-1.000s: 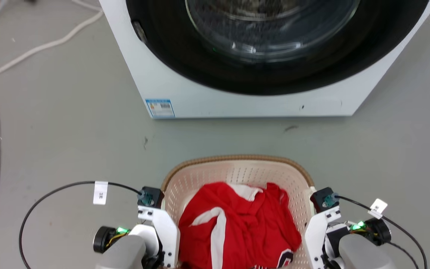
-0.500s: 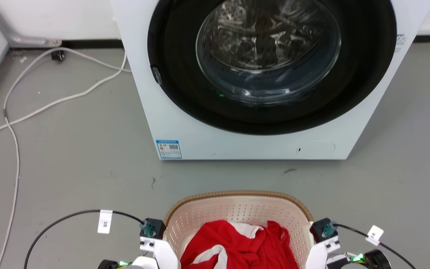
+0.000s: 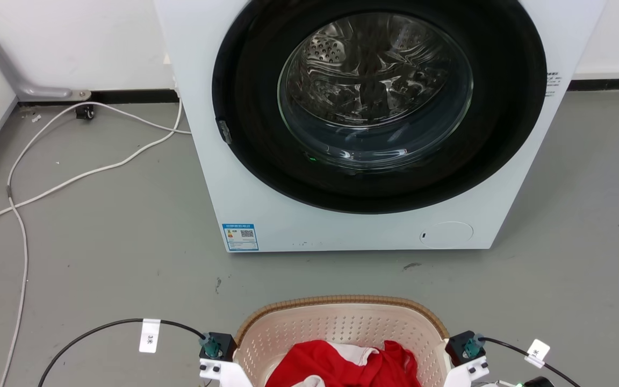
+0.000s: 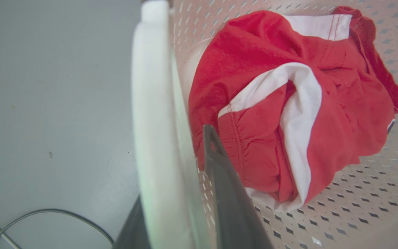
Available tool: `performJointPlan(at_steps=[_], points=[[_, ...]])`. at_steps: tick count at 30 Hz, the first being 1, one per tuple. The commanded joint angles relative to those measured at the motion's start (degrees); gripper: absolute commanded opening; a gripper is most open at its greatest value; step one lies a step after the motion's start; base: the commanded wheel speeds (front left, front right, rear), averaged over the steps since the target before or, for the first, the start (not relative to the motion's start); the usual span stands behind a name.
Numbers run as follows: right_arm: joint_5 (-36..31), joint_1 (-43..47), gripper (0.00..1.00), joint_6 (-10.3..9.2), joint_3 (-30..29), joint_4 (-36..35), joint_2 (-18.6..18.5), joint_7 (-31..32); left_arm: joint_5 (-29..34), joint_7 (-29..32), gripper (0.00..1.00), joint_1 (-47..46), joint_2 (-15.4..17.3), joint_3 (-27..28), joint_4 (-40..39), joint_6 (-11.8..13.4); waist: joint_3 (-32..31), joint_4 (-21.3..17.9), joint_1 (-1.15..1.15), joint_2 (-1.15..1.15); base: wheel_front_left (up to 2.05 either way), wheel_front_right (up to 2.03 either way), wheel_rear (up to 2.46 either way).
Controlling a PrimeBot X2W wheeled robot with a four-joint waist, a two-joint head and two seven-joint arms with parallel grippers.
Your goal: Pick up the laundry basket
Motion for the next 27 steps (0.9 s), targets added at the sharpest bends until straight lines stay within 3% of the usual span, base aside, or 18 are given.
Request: performJointPlan(at_steps=[1, 27], points=[[0.37, 0.48, 0.0, 0.28, 0.96, -0.87, 0.74, -0.22, -0.17, 0.19, 0.0, 0.42, -1.3, -0.89, -0.97, -1.47, -0.19, -0.1, 0.01, 0.0, 0.0, 0.0, 0.0], [6.69, -0.27, 0.0, 0.28, 7.52, -0.04, -0.21, -0.61, -5.27, -0.32, 0.0, 0.25, -0.91, -5.57, -0.18, -1.47, -0.74, -0.38, 0.01, 0.0, 0.0, 0.0, 0.0]])
